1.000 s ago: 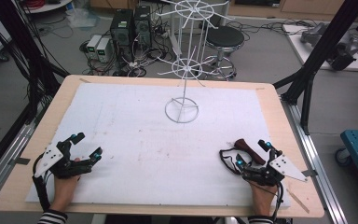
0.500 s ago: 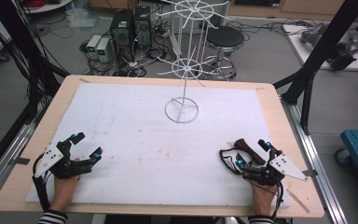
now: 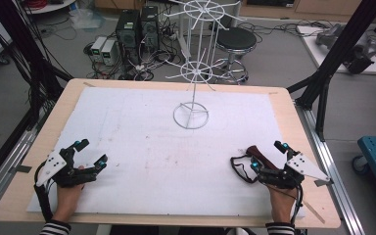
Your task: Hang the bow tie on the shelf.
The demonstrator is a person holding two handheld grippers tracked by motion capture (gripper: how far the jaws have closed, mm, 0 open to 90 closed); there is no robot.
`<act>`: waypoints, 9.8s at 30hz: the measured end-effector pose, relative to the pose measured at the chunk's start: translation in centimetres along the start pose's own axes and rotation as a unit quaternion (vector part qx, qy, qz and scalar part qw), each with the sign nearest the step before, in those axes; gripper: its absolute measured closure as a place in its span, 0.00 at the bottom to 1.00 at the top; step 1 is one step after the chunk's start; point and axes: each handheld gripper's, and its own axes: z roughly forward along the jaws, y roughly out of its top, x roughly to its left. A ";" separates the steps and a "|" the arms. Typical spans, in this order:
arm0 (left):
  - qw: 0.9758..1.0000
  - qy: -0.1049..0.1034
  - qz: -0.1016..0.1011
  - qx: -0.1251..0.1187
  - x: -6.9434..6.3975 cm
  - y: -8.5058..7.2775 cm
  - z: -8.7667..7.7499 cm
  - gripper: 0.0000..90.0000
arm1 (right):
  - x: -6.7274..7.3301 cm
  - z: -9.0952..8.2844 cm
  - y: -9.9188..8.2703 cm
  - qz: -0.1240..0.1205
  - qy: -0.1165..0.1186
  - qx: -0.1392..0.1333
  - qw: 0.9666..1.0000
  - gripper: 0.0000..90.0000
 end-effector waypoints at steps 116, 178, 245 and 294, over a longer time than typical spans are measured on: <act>1.000 0.000 -0.001 0.000 0.0 0.0 0.0 0.12 | -5.7 7.1 2.7 -0.032 0.107 0.456 0.883 0.84; 1.000 -0.001 0.000 0.001 0.0 0.0 0.0 0.12 | 0.0 10.5 10.6 -0.016 0.218 0.123 0.968 0.84; 1.000 0.000 -0.002 0.000 0.0 0.0 0.0 0.12 | -0.4 16.7 14.2 0.020 0.146 0.056 0.988 0.84; 1.000 0.000 -0.002 0.001 0.1 0.0 0.0 0.12 | -0.4 18.7 7.7 0.066 0.112 0.140 0.982 0.83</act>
